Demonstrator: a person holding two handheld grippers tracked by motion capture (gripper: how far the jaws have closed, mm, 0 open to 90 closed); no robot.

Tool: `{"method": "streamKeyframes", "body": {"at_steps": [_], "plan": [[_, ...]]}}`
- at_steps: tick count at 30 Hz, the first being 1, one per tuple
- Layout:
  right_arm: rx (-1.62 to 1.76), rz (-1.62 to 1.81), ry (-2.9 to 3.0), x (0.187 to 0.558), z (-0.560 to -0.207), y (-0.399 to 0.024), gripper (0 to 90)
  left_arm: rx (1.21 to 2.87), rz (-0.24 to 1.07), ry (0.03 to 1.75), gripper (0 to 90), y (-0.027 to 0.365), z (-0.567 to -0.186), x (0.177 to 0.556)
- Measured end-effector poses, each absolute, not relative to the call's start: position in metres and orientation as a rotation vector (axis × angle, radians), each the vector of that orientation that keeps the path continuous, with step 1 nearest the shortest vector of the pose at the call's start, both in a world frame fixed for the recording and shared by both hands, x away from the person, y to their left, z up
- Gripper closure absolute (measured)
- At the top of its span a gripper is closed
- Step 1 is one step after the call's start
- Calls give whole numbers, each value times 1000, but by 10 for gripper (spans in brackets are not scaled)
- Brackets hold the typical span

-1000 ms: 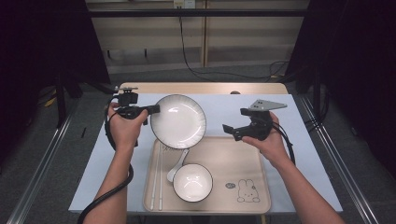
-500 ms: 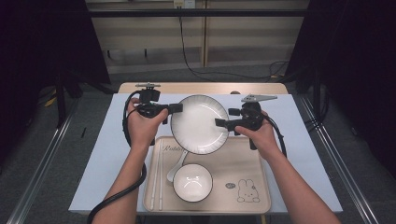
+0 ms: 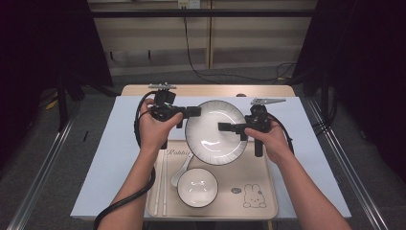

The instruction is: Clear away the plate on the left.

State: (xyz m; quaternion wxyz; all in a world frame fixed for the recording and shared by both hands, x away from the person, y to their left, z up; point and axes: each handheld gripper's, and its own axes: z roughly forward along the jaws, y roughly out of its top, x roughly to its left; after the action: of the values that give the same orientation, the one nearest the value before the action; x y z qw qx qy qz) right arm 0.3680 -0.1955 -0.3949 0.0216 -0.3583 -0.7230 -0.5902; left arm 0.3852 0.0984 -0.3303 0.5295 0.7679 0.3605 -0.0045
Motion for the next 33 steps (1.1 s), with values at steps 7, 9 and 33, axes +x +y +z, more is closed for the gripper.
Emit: {"method": "streamKeyframes", "body": {"at_steps": [7,9,33], "plan": [[-1110,-1881,-2206,358,-377,-204,738,1859,-57,780,756,99,-339,390],[-1151,-1849,-2279,355,-368,-204,741,1846,-52,768,749,96,-346,391],[-1517,-1678,-2479,344,-358,-221,809,1831,147,925,215,129,-377,390]]}}
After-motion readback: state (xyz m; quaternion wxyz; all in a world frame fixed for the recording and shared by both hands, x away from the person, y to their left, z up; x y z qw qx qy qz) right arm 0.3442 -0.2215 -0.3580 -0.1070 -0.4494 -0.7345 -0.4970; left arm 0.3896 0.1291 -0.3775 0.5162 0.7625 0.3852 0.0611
